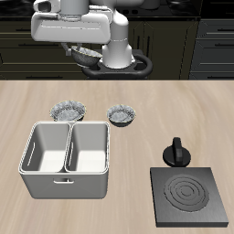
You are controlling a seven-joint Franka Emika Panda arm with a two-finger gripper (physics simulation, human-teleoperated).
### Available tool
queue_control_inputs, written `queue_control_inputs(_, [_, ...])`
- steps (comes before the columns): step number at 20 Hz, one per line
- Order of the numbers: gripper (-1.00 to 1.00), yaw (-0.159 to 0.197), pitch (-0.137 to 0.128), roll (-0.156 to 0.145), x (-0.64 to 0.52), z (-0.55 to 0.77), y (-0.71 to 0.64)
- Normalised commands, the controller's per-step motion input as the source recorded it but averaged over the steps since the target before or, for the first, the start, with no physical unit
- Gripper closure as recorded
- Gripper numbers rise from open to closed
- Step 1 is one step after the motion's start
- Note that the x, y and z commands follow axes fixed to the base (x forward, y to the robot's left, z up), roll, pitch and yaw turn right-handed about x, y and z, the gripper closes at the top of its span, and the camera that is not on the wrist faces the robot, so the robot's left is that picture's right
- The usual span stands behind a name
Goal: Place the smallest bowl inside the left compartment of the bowl drainer
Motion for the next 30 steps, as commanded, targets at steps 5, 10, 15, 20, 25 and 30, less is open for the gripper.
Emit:
queue_control_inputs(5, [1.00,0.017,0.014,-0.008,0.35,0.01,-0.12])
queue_control_inputs(10, [1.00,-0.008,0.008,0.000,0.39,-0.02,-0.10])
queue_control_inputs(15, [1.00,-0.008,0.006,0.023,0.29,0.02,-0.04])
queue_control_inputs(20, [1.00,0.011,-0.004,0.028,0.27,-0.05,0.08])
queue_control_inputs(25, [1.00,-0.013,0.009,0.010,0.15,-0.05,0.11])
queue_control_inputs(30, [1.00,-0.022,-0.002,-0.005,0.20,-0.12,-0.07])
